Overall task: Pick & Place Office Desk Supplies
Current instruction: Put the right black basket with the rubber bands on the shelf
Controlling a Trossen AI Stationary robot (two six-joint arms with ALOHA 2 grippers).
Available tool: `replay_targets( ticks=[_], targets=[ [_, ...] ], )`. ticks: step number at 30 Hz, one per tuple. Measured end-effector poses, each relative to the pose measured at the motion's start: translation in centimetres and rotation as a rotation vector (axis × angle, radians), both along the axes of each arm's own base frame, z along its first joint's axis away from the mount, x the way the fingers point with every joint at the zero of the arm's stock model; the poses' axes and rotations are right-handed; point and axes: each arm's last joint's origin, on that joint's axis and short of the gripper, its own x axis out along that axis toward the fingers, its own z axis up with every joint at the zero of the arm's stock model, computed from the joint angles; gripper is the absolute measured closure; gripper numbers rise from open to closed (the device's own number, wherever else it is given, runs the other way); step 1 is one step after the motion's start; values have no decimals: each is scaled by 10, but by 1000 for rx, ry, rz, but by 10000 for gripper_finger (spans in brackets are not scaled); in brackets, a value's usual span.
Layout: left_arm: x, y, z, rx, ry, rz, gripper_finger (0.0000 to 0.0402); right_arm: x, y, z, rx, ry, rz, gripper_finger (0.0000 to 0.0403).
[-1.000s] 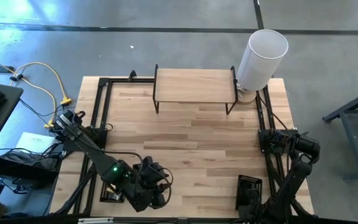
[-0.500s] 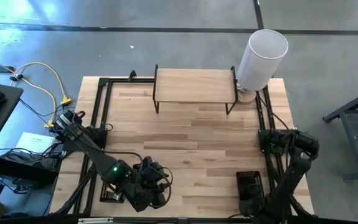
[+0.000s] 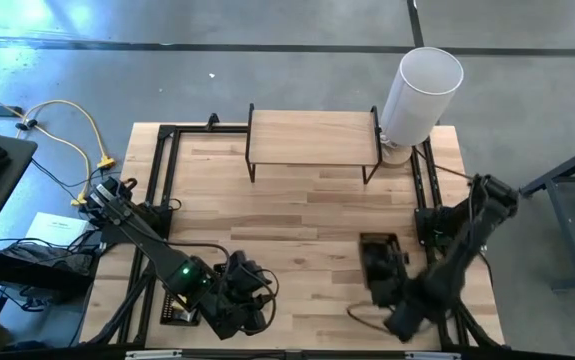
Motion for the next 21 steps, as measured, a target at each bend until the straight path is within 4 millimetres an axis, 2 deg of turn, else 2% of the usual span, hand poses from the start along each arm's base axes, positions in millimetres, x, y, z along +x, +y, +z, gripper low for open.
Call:
replay_targets(
  ticks=[4,8,15,21],
  targets=[
    [-1,1,-1,87,19,-61,252,22,-39,17,-12,-54,-11,400],
    [-4,7,-6,162,112,-110,252,46,-83,26,-15,-62,-71,400],
    [-9,37,-19,238,392,-115,252,79,-148,63,-3,-147,-98,400],
    [-8,60,-23,332,522,-110,252,102,-203,91,-47,-221,-123,400]
  ],
)
